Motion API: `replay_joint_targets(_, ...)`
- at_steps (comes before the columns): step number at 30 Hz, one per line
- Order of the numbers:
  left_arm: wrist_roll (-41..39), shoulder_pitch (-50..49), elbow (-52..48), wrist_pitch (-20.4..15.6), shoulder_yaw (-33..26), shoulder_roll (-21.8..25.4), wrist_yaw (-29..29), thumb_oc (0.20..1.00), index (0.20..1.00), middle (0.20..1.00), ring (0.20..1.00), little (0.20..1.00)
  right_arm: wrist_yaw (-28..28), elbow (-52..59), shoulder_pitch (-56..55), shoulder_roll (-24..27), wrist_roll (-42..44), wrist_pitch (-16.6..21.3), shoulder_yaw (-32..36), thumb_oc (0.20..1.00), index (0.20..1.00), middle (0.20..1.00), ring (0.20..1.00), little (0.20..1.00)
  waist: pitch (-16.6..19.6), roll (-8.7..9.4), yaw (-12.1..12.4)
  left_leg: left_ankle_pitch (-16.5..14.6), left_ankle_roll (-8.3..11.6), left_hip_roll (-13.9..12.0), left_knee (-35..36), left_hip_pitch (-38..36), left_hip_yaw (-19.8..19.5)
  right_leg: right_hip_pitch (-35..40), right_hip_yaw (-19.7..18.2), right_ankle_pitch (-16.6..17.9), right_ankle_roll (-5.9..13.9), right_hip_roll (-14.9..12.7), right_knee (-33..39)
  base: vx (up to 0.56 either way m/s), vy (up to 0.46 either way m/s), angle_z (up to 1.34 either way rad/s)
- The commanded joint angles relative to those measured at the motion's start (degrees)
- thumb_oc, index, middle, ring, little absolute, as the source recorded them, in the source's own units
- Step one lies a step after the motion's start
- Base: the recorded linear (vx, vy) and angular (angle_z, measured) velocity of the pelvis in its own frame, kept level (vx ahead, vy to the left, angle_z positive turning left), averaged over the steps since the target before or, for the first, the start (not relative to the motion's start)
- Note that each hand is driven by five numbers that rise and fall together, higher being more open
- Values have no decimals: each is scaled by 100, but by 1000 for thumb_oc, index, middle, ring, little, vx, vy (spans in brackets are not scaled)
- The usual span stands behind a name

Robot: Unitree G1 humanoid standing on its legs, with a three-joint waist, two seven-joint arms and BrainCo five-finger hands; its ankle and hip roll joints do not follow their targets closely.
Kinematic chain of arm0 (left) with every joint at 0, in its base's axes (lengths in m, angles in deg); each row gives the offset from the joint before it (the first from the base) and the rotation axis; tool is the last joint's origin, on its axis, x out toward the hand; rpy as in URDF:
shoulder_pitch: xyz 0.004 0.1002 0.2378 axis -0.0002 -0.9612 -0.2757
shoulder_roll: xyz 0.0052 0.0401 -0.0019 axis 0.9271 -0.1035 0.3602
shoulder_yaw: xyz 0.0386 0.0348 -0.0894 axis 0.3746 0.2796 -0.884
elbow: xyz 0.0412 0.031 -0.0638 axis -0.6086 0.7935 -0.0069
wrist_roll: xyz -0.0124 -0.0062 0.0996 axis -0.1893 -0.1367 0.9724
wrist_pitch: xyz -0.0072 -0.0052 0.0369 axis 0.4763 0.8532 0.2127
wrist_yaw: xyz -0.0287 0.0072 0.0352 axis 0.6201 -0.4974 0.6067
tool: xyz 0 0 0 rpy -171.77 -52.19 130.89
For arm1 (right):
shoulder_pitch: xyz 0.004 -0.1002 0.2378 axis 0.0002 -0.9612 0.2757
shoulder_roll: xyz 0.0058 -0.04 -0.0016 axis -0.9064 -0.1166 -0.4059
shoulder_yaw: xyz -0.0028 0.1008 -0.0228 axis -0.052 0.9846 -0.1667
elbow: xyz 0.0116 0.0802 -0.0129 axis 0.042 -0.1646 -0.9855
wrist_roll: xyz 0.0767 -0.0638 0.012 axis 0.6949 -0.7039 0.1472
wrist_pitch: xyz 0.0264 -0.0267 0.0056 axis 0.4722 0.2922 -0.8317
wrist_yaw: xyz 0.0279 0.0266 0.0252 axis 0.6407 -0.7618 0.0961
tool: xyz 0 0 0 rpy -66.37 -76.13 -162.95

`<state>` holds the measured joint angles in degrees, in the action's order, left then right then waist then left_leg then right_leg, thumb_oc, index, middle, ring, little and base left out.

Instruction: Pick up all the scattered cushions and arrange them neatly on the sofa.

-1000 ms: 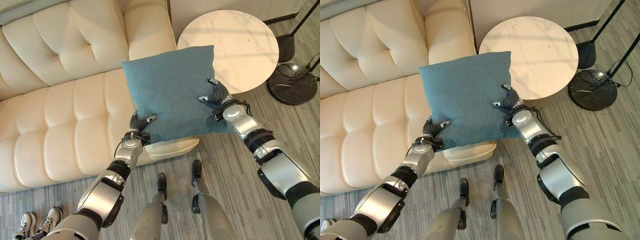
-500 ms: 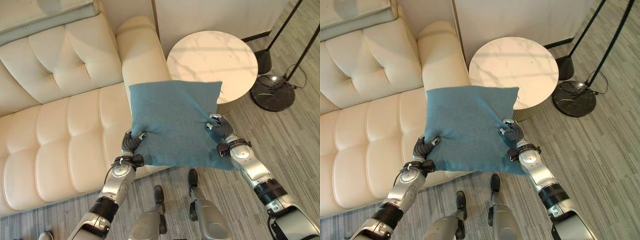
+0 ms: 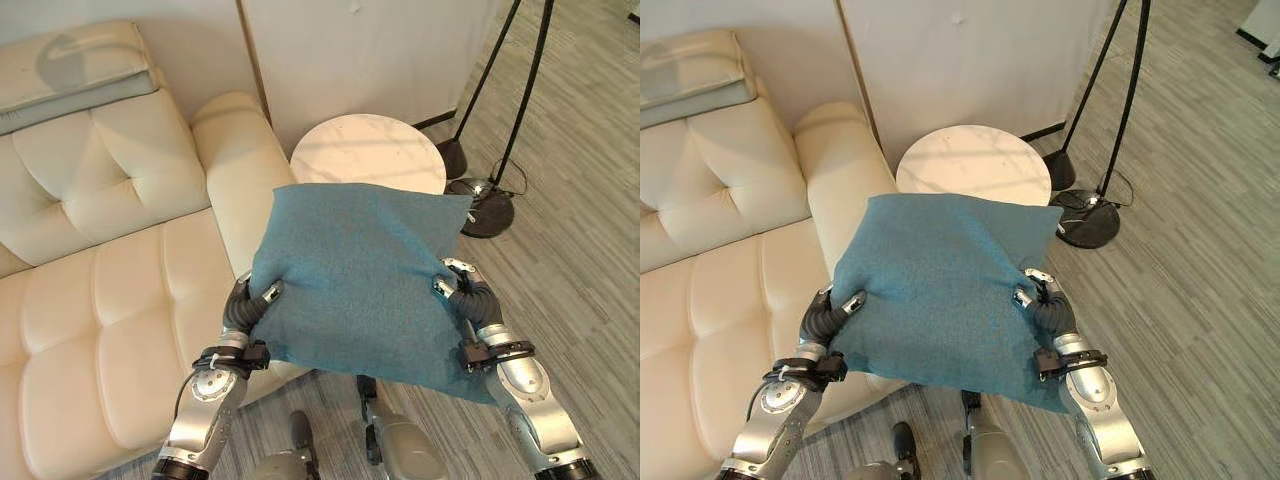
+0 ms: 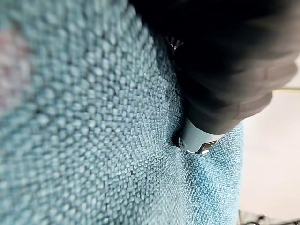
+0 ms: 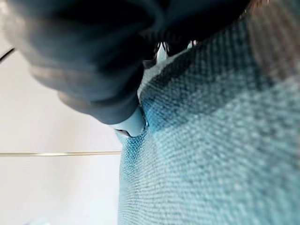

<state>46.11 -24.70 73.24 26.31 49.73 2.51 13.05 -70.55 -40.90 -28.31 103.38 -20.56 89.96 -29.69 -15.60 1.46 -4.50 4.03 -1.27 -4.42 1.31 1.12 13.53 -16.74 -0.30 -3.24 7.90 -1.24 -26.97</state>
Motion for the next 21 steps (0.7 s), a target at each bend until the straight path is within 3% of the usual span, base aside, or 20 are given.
replay_joint_targets(1,119,311,-761,-691,156,60,170,200,200,200,200,200,205,1107,191,-242,166,935,-96,200,200,200,200,200,640,99,214,29,232,301,123,477,-183,1341,-196,-162,-41,150,313,-152,-138,49)
replay_joint_targets(2,62,289,-830,-691,148,52,175,200,200,200,200,200,212,1177,185,-258,184,923,-91,200,200,200,200,200,678,143,309,123,263,326,102,611,-245,1594,-211,-454,-193,178,738,-112,-104,43)
replay_joint_targets(3,60,283,-837,-686,149,56,176,200,200,200,200,200,213,1181,180,-262,184,921,-89,200,200,200,200,200,673,151,300,120,265,333,102,597,-255,1630,-200,-448,-195,171,776,-241,-135,16)
replay_joint_targets(4,18,332,-862,-711,113,100,161,200,200,200,200,200,128,1080,274,-222,275,964,-85,200,200,200,200,200,716,139,386,363,414,332,79,990,-327,1866,-281,-690,-351,277,1619,-280,-117,27)
replay_joint_targets(5,17,317,-878,-692,139,80,175,200,200,200,200,200,92,1083,279,-219,286,979,-64,200,200,200,200,200,701,117,409,450,478,300,29,1155,-315,1875,-337,-792,-455,357,1864,-287,-118,30)
replay_joint_targets(6,18,317,-880,-690,141,79,175,200,200,200,200,200,92,1082,280,-218,287,980,-62,200,200,200,200,200,713,112,408,448,482,295,17,1176,-320,1867,-334,-781,-460,362,1879,-437,-108,40)
replay_joint_targets(7,24,420,-844,-680,211,45,125,200,200,200,200,200,-22,1044,358,-105,265,1026,-19,200,200,200,200,200,507,9,419,629,712,236,-155,1572,-345,1711,-256,-695,-552,438,2072,-488,-68,22)
replay_joint_targets(9,7,470,-847,-689,252,32,146,200,200,200,200,200,-61,1029,403,-36,228,1007,-6,200,200,200,200,200,431,-37,376,577,744,235,-251,1665,-283,1576,-157,-640,-558,420,2069,-458,-8,36)
replay_joint_targets(11,-83,552,-855,-700,389,-53,250,200,200,200,200,200,-91,1050,401,33,278,995,28,200,200,200,200,200,384,5,131,1,538,246,-844,1519,-16,1275,245,-324,-446,107,2146,-357,50,92)
replay_joint_targets(12,-83,553,-855,-700,388,-53,250,200,200,200,200,200,-91,1052,403,33,278,994,28,200,200,200,200,200,393,-4,128,11,538,236,-851,1542,-22,1260,249,-305,-450,118,2156,-160,24,78)
replay_joint_targets(13,-114,569,-862,-701,416,-80,275,200,200,200,200,200,-72,1094,361,33,287,995,28,200,200,200,200,200,404,33,63,-224,492,225,-1068,1434,10,1211,347,-201,-423,7,2192,-188,37,57)
replay_joint_targets(14,-139,650,-865,-720,462,-119,284,200,200,200,200,200,-55,1145,315,90,256,1009,54,200,200,200,200,200,402,116,-50,-623,458,141,-1444,1227,174,1131,510,-73,-378,-187,2201,-191,43,39)
replay_joint_targets(15,-174,653,-834,-706,528,-129,318,200,200,200,200,200,-53,1164,261,79,253,987,68,200,200,200,200,200,415,102,-99,-776,431,79,-1532,1104,176,1151,651,-76,-360,-236,2213,-150,69,58)
replay_joint_targets(16,-178,698,-824,-710,565,-177,298,200,200,200,200,200,-4,1186,239,101,265,1005,79,200,200,200,200,200,441,124,-186,-970,441,-64,-1660,880,429,1152,829,-41,-348,-345,2261,-73,99,106)
replay_joint_targets(17,-217,714,-780,-720,581,-185,293,200,200,200,200,200,-2,1165,186,99,293,1006,139,200,200,200,200,200,490,116,-254,-1057,473,-245,-1612,595,699,1160,1059,-24,-323,-457,2268,-34,211,115)
replay_joint_targets(18,-254,687,-748,-683,646,-204,337,200,200,200,200,200,1,1183,116,44,296,988,220,200,200,200,200,200,620,0,-359,-964,583,-386,-1131,53,978,1233,1415,-24,-247,-531,2330,23,284,144)
replay_joint_targets(19,-249,686,-679,-642,647,-202,340,200,200,200,200,200,-17,1133,86,-14,299,957,296,200,200,200,200,200,712,-27,-395,-892,642,-357,-795,-53,973,1301,1576,77,-183,-597,2437,54,285,119)
replay_joint_targets(21,-205,653,-638,-594,603,-173,334,200,200,200,200,200,-48,1097,122,-55,303,892,262,200,200,200,200,200,686,38,-374,-937,603,-256,-860,24,765,1384,1571,146,-174,-659,2476,46,204,119)
